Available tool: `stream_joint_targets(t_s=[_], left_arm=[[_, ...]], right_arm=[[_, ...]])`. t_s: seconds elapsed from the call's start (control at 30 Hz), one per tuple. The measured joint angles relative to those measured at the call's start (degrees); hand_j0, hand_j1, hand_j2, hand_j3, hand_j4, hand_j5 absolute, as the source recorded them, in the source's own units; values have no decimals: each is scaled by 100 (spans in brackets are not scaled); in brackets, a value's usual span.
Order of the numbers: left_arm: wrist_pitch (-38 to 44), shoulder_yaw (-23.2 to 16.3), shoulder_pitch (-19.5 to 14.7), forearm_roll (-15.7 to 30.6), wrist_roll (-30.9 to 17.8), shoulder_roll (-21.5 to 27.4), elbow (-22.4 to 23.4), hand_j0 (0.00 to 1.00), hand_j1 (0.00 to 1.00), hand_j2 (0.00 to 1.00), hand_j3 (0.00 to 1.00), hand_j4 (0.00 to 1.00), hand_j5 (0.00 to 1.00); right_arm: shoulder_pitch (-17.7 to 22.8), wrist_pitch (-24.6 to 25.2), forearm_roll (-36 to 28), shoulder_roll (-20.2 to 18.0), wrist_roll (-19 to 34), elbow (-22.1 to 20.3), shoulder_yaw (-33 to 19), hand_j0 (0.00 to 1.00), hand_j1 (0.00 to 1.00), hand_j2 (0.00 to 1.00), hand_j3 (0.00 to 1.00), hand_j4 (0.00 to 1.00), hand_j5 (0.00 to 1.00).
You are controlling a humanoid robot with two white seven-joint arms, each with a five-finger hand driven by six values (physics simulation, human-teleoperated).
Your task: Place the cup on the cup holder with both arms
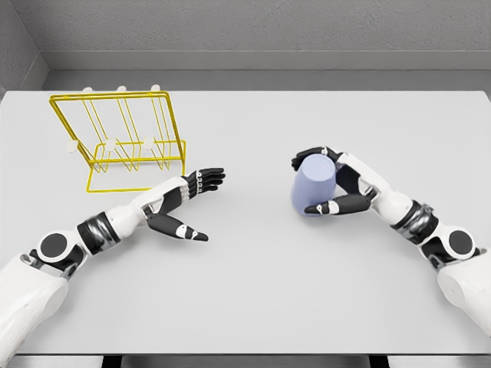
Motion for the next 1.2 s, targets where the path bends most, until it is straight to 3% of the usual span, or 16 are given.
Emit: stream_joint_targets(t_s=[0.53, 0.97, 1.07, 1.2], left_arm=[[-4, 2, -18, -2, 0, -21, 82, 100, 100, 100, 100, 100, 100], [-2, 4, -26, -1, 0, -22, 111, 100, 100, 100, 100, 100, 100], [-3, 4, -26, -1, 0, -21, 119, 100, 100, 100, 100, 100, 100], [-4, 11, -18, 2, 0, -21, 123, 100, 100, 100, 100, 100, 100]], right_arm=[[-105, 1, 311, 621, -6, 63, 173, 73, 73, 73, 73, 73, 73], [-228, 2, 409, 1045, -4, 526, 296, 74, 74, 74, 74, 74, 74], [-229, 3, 422, 1090, -5, 566, 302, 85, 85, 85, 85, 85, 85], [-237, 3, 513, 1118, -4, 584, 298, 90, 90, 90, 90, 90, 90]])
